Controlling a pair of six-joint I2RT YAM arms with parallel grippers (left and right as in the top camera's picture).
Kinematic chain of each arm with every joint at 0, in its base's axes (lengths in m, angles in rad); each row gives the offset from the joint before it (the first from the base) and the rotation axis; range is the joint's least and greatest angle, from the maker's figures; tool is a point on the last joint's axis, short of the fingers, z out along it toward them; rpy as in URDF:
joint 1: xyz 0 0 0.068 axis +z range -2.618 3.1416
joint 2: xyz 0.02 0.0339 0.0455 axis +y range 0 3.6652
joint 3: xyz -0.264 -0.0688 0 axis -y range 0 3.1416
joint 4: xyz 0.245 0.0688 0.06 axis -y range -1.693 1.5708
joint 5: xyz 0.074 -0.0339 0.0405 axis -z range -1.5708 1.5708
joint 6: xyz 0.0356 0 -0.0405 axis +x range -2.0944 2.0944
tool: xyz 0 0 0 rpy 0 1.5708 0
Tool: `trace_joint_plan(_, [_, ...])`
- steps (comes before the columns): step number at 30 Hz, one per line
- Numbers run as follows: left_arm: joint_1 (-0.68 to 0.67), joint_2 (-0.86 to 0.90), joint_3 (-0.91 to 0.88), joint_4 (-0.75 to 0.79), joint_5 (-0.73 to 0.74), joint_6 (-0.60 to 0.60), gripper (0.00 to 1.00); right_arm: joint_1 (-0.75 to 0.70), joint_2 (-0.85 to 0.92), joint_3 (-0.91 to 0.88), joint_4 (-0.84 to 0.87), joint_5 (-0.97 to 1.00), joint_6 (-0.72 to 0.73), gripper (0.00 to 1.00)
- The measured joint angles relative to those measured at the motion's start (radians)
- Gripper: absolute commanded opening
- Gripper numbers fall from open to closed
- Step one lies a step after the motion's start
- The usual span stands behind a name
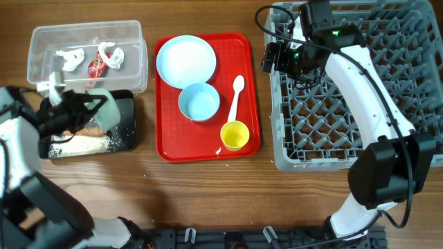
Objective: Sort waste into correct bins and load items into the dishwasher rack
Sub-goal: 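Tip the green bowl over the black tray to empty its food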
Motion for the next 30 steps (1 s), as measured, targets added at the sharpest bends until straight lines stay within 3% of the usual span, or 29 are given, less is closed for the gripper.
trace_joint_plan(7, [0.117, 0.180, 0.000, 0.017, 0.310, 0.030, 0.04, 0.000, 0.000, 0.000, -0.001, 0.000, 0.000, 0.97])
trace_joint_plan(17, [0.133, 0.217, 0.000, 0.002, 0.396, 0.013, 0.04, 0.000, 0.000, 0.000, -0.001, 0.000, 0.000, 0.97])
trace_joint_plan(25, [0.133, 0.217, 0.000, 0.002, 0.407, -0.225, 0.04, 0.000, 0.000, 0.000, -0.001, 0.000, 0.000, 0.97])
trace_joint_plan(30, [0.133, 0.217, 0.000, 0.040, 0.407, -0.308, 0.04, 0.000, 0.000, 0.000, -0.002, 0.000, 0.000, 0.97])
